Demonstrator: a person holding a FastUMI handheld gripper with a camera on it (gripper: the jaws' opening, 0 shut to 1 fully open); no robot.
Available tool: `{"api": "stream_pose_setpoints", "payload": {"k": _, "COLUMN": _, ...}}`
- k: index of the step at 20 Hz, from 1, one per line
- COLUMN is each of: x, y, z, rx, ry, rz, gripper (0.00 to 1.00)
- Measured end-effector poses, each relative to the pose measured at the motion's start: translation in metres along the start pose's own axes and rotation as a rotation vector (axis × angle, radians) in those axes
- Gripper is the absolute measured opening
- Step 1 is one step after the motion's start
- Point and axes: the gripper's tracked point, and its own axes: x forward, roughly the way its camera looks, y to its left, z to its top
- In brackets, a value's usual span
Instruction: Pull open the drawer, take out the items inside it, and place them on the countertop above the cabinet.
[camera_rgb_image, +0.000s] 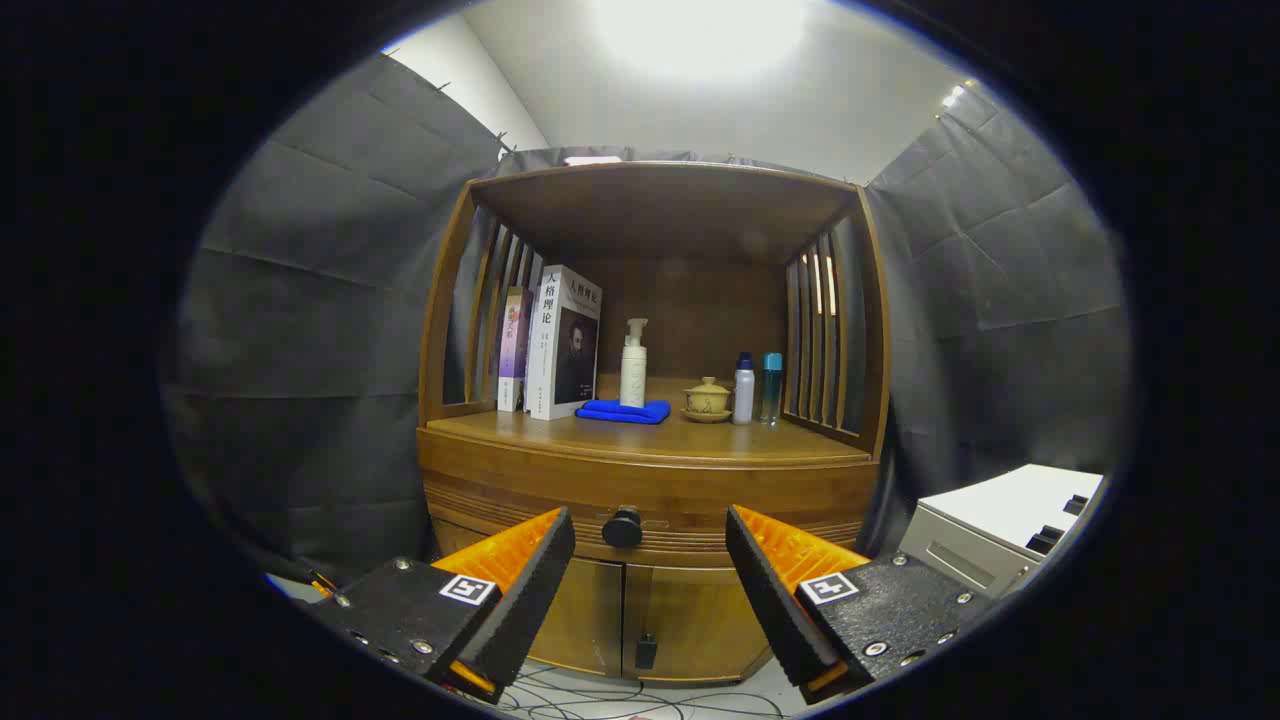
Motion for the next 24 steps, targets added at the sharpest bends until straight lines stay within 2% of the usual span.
{"api": "stream_pose_setpoints", "payload": {"k": 24, "x": 0.0006, "y": 0.0009, "z": -0.0014, "rx": 0.011, "ry": 0.005, "rz": 0.003, "gripper": 0.95}}
